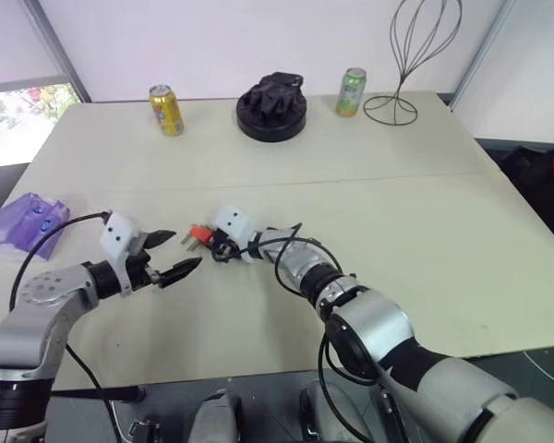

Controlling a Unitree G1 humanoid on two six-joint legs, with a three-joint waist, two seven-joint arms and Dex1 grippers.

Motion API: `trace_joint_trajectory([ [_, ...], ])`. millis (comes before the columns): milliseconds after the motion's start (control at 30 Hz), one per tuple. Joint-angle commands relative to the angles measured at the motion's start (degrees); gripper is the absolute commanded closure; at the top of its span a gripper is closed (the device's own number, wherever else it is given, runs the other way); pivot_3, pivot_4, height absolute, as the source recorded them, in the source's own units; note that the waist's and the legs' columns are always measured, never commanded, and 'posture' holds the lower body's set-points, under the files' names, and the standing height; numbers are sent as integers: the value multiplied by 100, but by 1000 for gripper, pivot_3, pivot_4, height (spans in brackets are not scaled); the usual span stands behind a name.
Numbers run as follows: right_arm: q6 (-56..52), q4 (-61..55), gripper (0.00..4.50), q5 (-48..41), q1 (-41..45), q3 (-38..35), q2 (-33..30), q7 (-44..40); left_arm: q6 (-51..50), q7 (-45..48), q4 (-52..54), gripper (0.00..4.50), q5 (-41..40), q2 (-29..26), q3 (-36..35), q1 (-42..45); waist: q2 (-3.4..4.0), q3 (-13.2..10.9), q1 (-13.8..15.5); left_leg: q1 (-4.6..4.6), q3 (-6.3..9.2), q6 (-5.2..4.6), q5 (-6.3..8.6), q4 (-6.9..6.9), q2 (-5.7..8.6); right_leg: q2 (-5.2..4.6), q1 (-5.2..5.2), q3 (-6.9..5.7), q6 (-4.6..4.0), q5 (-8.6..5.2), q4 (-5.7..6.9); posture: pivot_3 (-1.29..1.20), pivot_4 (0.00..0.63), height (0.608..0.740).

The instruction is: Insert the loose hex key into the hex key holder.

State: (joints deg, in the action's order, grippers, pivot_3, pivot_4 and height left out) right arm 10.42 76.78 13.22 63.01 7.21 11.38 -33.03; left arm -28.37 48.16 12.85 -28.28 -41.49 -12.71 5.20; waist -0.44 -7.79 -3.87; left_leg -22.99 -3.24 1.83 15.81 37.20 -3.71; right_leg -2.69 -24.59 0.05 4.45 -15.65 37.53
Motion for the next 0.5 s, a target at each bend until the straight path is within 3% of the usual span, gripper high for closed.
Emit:
trace_joint_trajectory([
  [33, 32, 21, 3497, -12, 158, -33, 147, 64, 54, -13, 154, 0, -91, -36, -198, 20, 0, 0, 0, 0, 1, 0, 0, 0, 0, 0, 0, -1, 0, 0, 0, 0, 150, 740],
  [267, 1480, -524, 3497, 333, 628, 434, -600, -287, 212, 356, -548, 0, -11, -222, -102, 579, 2, -3, 9, -12, 2, 9, -5, 0, 6, 2, -4, -8, 0, 0, -8, 0, 150, 740],
  [400, 2395, -1460, 3497, 236, 817, 510, -1400, -763, 353, 889, -1409, 0, 60, -320, 203, 1584, 2, -5, 56, -26, 0, 13, -8, 2, 10, 4, -5, -13, 0, 0, -19, 0, 150, 740],
  [500, 3198, -2331, 3497, 711, 680, 876, -2210, -694, 383, 1367, -2126, 0, 62, -239, 482, 2507, 1, -4, 92, -31, -1, 18, -10, 1, 13, 7, -4, -15, 2, 1, -17, 0, 150, 740],
])
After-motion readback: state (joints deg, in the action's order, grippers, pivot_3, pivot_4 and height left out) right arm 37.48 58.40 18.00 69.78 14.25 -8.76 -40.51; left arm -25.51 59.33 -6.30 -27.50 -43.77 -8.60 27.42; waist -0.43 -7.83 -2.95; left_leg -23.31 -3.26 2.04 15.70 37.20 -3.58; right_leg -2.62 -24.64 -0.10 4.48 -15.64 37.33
